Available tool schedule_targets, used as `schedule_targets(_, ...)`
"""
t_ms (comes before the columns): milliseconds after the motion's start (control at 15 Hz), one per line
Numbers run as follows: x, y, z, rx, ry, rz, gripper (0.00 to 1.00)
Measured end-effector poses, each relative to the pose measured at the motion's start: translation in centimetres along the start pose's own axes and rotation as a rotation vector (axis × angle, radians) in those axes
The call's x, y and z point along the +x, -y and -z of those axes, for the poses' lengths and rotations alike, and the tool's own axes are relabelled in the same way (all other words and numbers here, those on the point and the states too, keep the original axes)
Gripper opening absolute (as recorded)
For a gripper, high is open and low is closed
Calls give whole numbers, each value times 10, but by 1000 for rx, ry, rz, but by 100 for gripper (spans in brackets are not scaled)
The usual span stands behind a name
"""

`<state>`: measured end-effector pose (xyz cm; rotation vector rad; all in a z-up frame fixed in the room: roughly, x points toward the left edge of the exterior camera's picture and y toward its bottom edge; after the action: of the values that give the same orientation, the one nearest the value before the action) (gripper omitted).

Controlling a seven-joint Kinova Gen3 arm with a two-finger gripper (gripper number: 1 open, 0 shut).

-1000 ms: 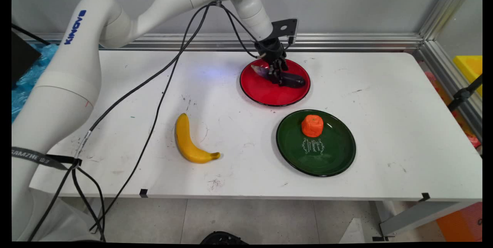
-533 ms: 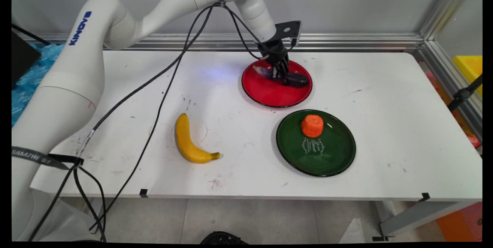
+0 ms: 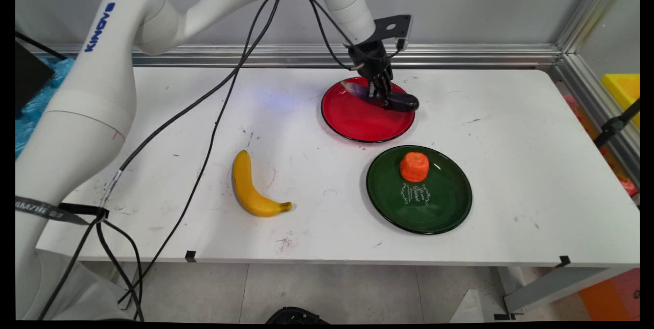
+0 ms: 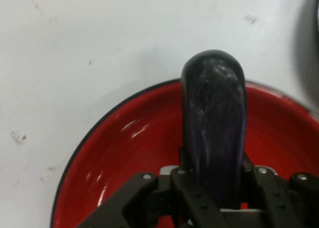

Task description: Place the picked object on the green plate

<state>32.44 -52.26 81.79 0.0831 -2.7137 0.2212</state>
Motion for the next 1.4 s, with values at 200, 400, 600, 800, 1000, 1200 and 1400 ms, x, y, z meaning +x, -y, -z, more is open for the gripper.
schedule_targets(200, 21, -15, 13, -10, -16, 27, 0)
schedule_targets(400, 50, -38, 20, -13, -53, 95, 0)
schedule_targets(600, 73, -67, 22, -23, -79, 155, 0)
schedule_targets(800, 86, -91, 21, -16, -89, 188, 0)
schedule_targets(1000, 96, -124, 18, -6, -92, 223, 0)
schedule_targets(1200, 101, -153, 13, -7, -96, 247, 0)
schedule_targets(1400, 104, -176, 5, -11, -100, 257, 0)
